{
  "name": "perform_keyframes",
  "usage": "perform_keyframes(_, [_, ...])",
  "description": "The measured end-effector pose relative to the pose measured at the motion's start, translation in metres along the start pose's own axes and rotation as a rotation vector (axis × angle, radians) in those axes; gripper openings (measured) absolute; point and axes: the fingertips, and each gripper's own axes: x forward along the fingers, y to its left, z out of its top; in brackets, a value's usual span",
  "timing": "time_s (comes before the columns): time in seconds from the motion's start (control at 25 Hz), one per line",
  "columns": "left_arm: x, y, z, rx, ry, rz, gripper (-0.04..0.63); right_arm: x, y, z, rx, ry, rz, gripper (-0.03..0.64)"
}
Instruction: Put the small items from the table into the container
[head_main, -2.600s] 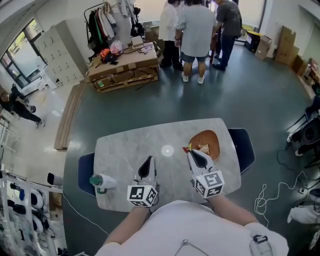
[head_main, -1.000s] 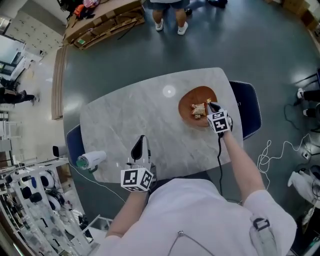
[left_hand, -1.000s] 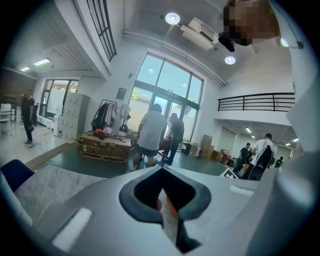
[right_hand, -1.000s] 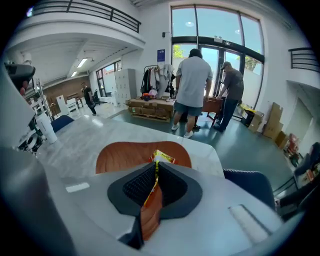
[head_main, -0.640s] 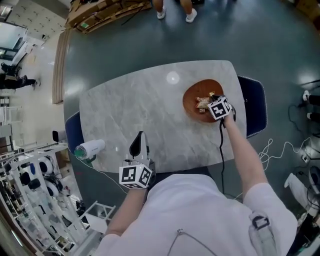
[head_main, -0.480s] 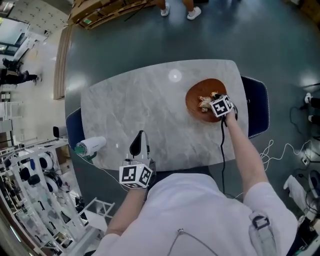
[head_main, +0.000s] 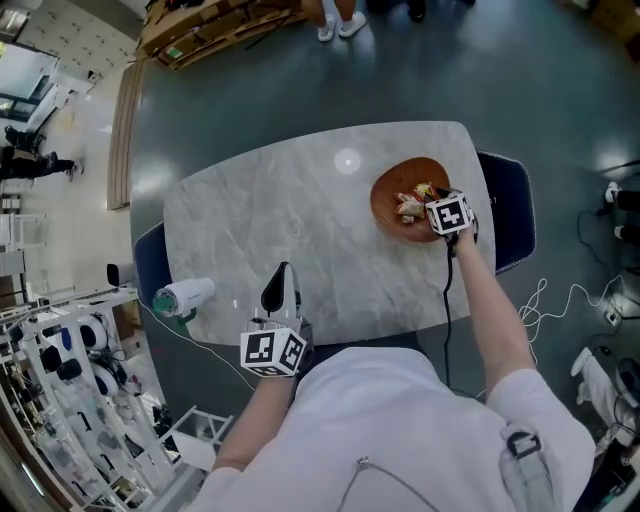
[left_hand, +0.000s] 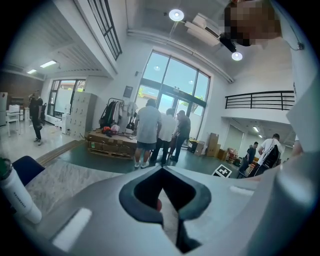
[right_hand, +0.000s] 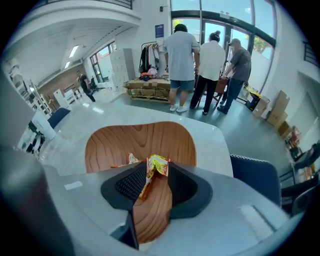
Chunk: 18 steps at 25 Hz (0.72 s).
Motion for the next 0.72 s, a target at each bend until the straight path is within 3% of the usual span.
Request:
perform_keyframes(0.24, [-0.009, -0.008, 0.01, 0.022, -0.024, -0.065, 0.003, -0.07, 0.028, 0.033, 0.164, -0.292, 0.095, 0.151])
perform_keyframes(0.4, [-0.021, -0.013, 0.02, 0.042, -0.062, -0.11, 0.003, -0.144, 0.063, 0.057, 0.214, -0.53, 0.115, 0.073])
perform_keyframes(0.48, [-0.029, -0.016, 0.025, 0.058, -0.083, -0.129, 0.003, -0.182, 0.09, 0.069, 0.205, -0.637, 0.151, 0.029])
perform_keyframes(0.72, [-0.051, -0.011, 0.045, 0.084, -0.138, -0.152, 0.003, -0.282, 0.179, 0.1, 0.06, -0.85, 0.25, 0.028])
